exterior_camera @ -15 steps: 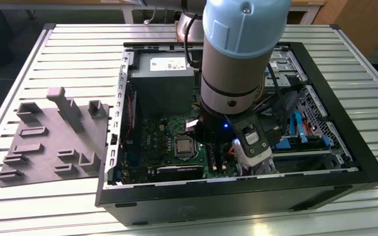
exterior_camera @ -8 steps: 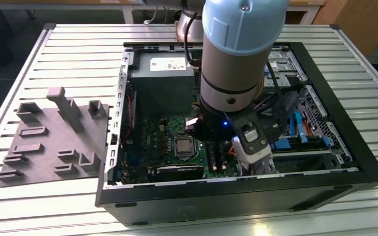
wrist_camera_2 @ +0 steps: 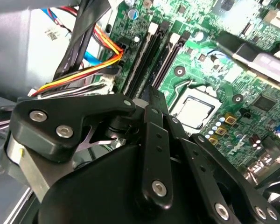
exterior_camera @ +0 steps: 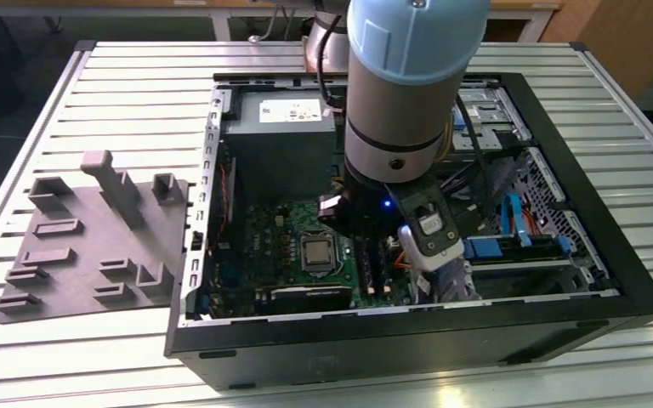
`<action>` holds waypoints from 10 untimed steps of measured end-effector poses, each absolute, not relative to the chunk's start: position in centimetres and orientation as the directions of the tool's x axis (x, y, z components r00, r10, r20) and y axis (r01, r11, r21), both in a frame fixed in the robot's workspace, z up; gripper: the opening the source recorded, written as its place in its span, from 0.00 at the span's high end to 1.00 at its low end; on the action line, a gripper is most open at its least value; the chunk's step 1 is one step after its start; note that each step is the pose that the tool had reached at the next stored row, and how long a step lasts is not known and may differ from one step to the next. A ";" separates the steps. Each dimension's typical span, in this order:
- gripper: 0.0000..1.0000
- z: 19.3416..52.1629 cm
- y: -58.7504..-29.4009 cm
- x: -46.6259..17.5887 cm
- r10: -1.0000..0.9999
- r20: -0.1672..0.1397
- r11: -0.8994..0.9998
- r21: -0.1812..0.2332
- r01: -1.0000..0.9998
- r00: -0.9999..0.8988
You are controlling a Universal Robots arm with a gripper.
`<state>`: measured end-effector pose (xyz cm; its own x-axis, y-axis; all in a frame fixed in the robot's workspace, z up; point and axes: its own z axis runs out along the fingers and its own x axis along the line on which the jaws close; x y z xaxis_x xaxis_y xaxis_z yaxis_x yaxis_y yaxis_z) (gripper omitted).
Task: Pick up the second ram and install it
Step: 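Press down the second ram until it locks into place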
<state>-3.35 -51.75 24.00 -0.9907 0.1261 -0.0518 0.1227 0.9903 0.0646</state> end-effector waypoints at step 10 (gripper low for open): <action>0.89 24.0 -50.8 -3.3 0.126 -0.052 0.990 0.065 0.123 -0.991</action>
<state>-3.34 -50.80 24.00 -0.9907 0.1260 -0.0518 0.1225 0.9904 0.0647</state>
